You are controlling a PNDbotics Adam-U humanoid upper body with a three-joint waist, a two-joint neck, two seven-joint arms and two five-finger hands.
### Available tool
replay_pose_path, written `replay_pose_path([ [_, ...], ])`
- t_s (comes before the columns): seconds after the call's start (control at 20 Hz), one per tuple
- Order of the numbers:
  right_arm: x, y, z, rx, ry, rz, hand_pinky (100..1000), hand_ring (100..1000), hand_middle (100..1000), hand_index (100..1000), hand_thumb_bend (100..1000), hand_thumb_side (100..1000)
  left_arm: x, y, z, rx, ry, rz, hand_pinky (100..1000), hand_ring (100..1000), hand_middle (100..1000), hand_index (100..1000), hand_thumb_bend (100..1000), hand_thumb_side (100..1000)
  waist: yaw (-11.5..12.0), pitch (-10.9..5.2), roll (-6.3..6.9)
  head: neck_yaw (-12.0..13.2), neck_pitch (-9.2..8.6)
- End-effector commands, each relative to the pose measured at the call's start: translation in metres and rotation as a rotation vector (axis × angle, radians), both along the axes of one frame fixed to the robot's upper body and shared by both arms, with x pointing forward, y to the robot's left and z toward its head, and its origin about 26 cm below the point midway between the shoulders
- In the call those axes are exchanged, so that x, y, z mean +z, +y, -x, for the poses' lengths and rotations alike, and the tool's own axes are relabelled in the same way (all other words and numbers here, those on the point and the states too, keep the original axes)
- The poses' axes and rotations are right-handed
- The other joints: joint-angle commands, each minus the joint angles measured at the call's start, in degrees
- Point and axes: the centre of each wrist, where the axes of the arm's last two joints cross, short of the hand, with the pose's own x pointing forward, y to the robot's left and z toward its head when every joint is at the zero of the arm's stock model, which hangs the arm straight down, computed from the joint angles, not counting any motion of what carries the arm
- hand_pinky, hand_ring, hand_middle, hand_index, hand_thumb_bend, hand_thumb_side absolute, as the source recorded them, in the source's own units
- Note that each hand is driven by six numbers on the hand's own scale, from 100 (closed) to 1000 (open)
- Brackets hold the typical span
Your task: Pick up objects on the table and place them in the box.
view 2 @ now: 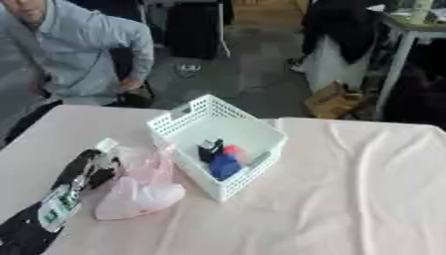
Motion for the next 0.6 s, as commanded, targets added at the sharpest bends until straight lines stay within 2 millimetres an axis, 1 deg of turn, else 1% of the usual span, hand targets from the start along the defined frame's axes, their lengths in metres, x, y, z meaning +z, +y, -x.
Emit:
replay_pose_path([
  [0.05,0.0068,0.0013,0.0029,0.016,-0.026,0.001,801,839,736,697,100,976,0.0132,0.0032,-0.0089,0.008,-0.040,-0.018,1000,1000,1000,1000,337,861,0.0,0.25,-0.26,0.3,-0.84],
  [0.6,0.0055,0.0017,0.0029,0.018,-0.018,0.002,801,840,736,697,100,969,0.0126,-0.0006,-0.0119,0.025,-0.062,-0.002,1000,1000,1000,1000,309,860,-0.1,0.28,-0.21,0.5,-0.97],
])
